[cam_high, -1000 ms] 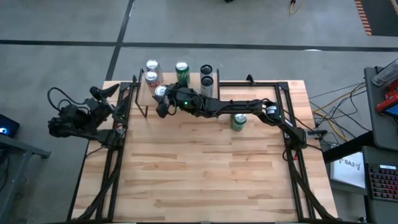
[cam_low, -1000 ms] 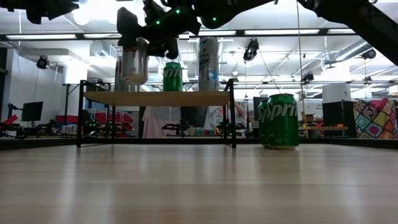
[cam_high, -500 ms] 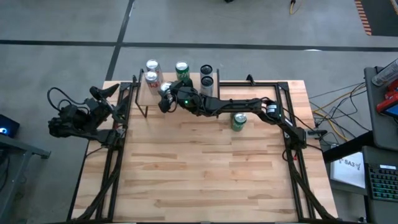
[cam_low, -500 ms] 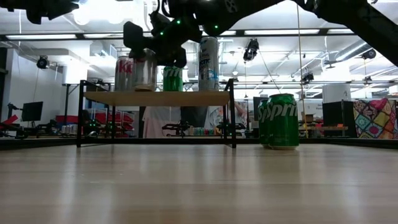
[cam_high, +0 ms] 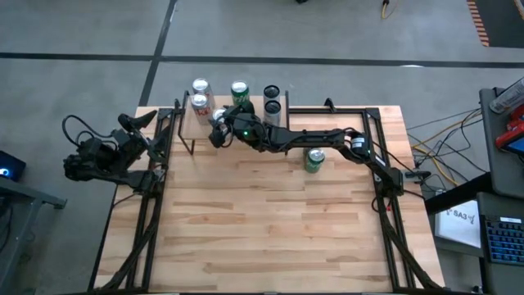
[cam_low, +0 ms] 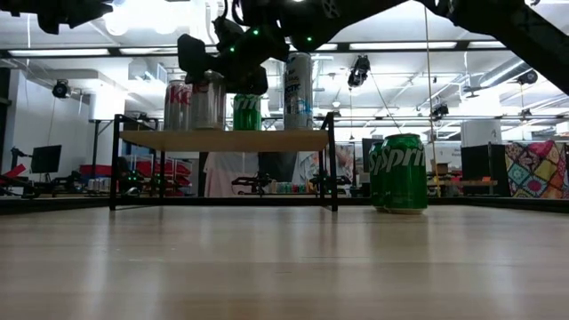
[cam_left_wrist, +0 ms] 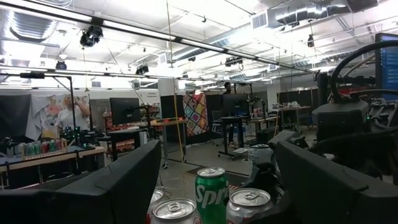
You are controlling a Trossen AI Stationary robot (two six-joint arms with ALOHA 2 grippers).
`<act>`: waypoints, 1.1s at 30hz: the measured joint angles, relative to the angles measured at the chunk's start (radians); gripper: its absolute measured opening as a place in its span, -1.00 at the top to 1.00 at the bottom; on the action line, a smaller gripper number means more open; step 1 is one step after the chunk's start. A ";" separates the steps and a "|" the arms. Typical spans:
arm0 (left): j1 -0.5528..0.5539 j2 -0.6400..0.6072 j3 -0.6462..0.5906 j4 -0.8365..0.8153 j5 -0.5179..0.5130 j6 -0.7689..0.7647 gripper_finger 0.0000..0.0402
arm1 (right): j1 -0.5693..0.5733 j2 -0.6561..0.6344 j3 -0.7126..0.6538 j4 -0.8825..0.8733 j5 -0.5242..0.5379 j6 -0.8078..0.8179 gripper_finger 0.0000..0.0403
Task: Place canned beverage on shelf
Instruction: Put the red-silver soda can aligned with the other red-silver soda cans on the shelf
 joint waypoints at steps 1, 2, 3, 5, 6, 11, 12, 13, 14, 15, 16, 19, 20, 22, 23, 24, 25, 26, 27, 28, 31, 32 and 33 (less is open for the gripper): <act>0.000 0.000 0.000 0.000 0.000 0.000 -0.50 | 0.000 -0.001 0.001 0.003 0.004 -0.008 -0.70; 0.000 0.000 0.000 0.000 0.000 0.000 -0.50 | 0.000 -0.001 0.007 0.001 0.007 -0.019 -0.70; 0.000 0.000 0.000 0.000 0.000 0.001 -0.50 | 0.000 -0.001 0.016 0.003 0.013 -0.028 -0.70; 0.000 0.000 0.000 0.000 0.000 0.001 -0.50 | 0.001 -0.004 0.032 0.000 0.022 -0.054 -0.69; 0.000 0.000 0.000 0.000 0.001 0.001 -0.50 | 0.001 -0.005 0.043 -0.005 0.022 -0.061 -0.69; 0.000 0.001 0.000 -0.001 0.008 0.001 -0.50 | 0.006 -0.007 0.094 -0.053 0.023 -0.092 -0.71; 0.000 0.002 0.000 -0.002 0.008 0.001 -0.50 | 0.008 -0.006 0.104 -0.061 0.023 -0.101 -0.71; 0.000 0.003 0.000 -0.005 0.008 0.001 -0.50 | 0.011 -0.006 0.117 -0.076 0.023 -0.108 -0.71; 0.000 0.006 0.000 -0.007 0.014 0.001 -0.50 | 0.015 -0.007 0.131 -0.094 0.023 -0.115 -0.71; 0.000 0.010 -0.001 -0.007 0.034 0.001 -0.50 | 0.019 -0.007 0.144 -0.110 0.023 -0.124 -0.71; 0.000 0.016 -0.003 -0.007 0.061 0.001 -0.50 | 0.022 -0.009 0.159 -0.134 0.022 -0.128 -0.71; 0.000 0.046 -0.004 -0.007 0.111 -0.002 -0.50 | 0.036 -0.018 0.214 -0.238 0.018 -0.162 -0.71; 0.000 0.058 -0.004 -0.007 0.110 -0.001 -0.50 | 0.040 -0.022 0.235 -0.279 0.014 -0.175 -0.69; 0.000 0.085 -0.004 -0.008 0.096 0.004 -0.50 | 0.049 -0.028 0.284 -0.373 0.014 -0.194 -0.65; 0.000 0.099 -0.004 -0.008 0.095 0.009 -0.49 | 0.053 -0.030 0.310 -0.423 0.014 -0.201 -0.61; 0.000 0.116 -0.003 -0.008 0.095 0.013 -0.48 | 0.056 -0.030 0.338 -0.480 0.014 -0.203 -0.57; 0.000 0.133 -0.002 -0.008 0.095 0.016 -0.47 | 0.057 -0.030 0.362 -0.531 0.013 -0.202 -0.51; 0.000 0.149 0.000 -0.008 0.092 0.016 -0.45 | 0.059 -0.030 0.377 -0.573 0.014 -0.200 -0.45; 0.000 0.164 0.002 -0.008 0.084 0.017 -0.43 | 0.059 -0.035 0.377 -0.603 0.014 -0.198 -0.38; 0.000 0.177 0.005 -0.007 0.074 0.017 -0.41 | 0.060 -0.044 0.370 -0.621 0.014 -0.198 -0.30; 0.000 0.207 0.015 -0.006 0.047 0.020 -0.34 | 0.060 -0.063 0.369 -0.708 0.014 -0.182 -0.01; 0.000 0.212 0.016 -0.007 0.047 0.020 -0.31 | 0.060 -0.069 0.369 -0.731 0.014 -0.175 0.10; 0.000 0.217 0.016 -0.007 0.046 0.020 -0.28 | 0.060 -0.073 0.369 -0.748 0.014 -0.170 0.20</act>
